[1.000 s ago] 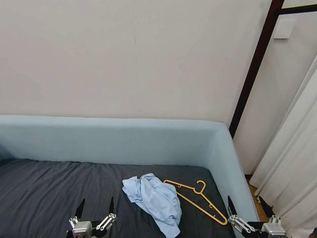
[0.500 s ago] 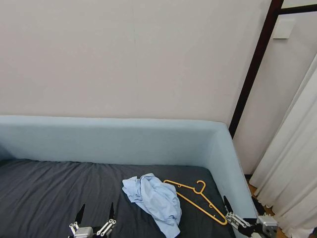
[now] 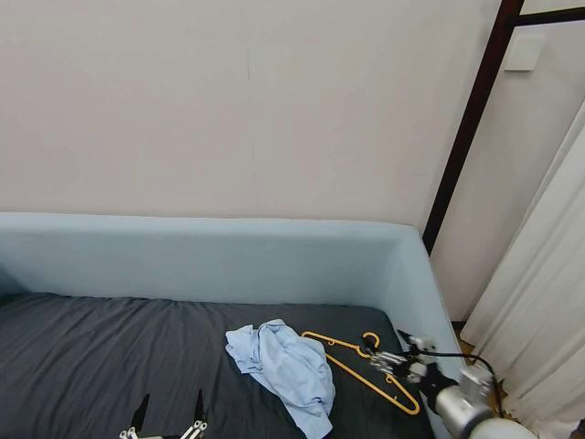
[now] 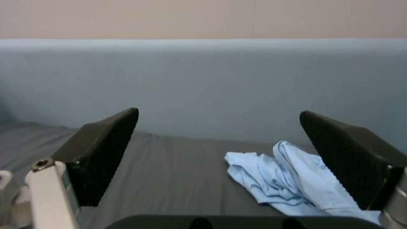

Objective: Pick up the clothes from the sofa and hang them on the clothes hanger.

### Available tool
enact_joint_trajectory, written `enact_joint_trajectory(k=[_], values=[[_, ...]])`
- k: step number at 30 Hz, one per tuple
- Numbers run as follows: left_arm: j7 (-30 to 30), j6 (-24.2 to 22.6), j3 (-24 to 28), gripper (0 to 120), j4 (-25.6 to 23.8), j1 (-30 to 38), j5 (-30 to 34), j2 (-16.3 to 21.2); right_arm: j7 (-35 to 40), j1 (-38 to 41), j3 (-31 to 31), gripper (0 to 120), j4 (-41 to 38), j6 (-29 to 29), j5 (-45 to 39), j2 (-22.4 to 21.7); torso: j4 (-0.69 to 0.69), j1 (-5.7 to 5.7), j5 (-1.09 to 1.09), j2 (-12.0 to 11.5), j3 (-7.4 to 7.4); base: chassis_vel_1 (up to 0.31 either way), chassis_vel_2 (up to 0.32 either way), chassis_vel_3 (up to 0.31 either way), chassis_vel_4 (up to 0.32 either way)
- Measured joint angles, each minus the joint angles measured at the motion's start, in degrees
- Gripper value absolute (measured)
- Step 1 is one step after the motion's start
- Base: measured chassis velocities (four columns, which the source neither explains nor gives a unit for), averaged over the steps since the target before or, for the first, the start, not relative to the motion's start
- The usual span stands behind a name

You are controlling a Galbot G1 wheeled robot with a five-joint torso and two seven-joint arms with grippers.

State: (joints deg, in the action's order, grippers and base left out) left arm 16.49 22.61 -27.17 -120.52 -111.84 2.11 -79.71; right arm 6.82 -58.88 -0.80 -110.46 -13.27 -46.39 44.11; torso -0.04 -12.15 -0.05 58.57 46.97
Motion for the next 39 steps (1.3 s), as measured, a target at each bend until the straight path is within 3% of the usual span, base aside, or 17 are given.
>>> enact_joint_trajectory(k=[2, 8, 13, 14, 18, 25, 39], values=[[0.08, 0.51, -0.12, 100, 0.19, -0.75, -0.24, -0.77, -0.99, 8.36, -9.05, 100, 5.15, -0.68, 0.17, 1.1, -0.04, 0.0, 0.01, 0.0, 0.01, 0.0, 0.0, 0.0, 0.0], [0.37, 1.27, -0.55, 100, 0.67, -1.33, -0.24, -1.95, -1.56, 18.54, -19.57, 100, 11.28, -1.47, -1.54, 4.59, -0.03, 0.0, -0.02, 0.0, 0.0, 0.0, 0.0, 0.0, 0.0], [0.61, 2.78, -0.89, 100, 1.58, -2.27, -0.23, -3.52, -1.65, 26.02, -31.3, 100, 20.47, -3.64, -3.26, 13.0, -0.04, 0.0, -0.03, 0.0, -0.01, 0.0, 0.0, 0.0, 0.0], [0.61, 2.78, -0.89, 100, 1.58, -2.27, -0.23, -3.52, -1.65, 26.02, -31.3, 100, 20.47, -3.64, -3.26, 13.0, -0.04, 0.0, -0.03, 0.0, -0.01, 0.0, 0.0, 0.0, 0.0], [0.74, 3.11, -1.22, 100, 1.67, -3.16, -0.26, -4.26, -2.38, 28.42, -34.54, 100, 29.96, -2.24, 0.53, 19.72, -0.04, 0.0, -0.02, 0.0, 0.0, 0.0, 0.0, 0.0, 0.0], [0.91, 3.53, -1.58, 100, 0.74, -4.17, -0.33, -5.66, -2.19, 29.29, -36.2, 95, 37.19, -2.06, 6.0, 24.03, -0.02, 0.0, -0.01, 0.0, -0.01, 0.0, 0.0, 0.0, 0.0], [1.65, 3.43, -0.98, 100, 1.74, -2.01, 0.12, -6.92, -0.05, 25.98, -34.25, 43, 36.92, -2.79, 7.66, 22.73, -0.03, 0.0, 0.0, 0.0, -0.01, 0.0, 0.0, 0.0, 0.0]])
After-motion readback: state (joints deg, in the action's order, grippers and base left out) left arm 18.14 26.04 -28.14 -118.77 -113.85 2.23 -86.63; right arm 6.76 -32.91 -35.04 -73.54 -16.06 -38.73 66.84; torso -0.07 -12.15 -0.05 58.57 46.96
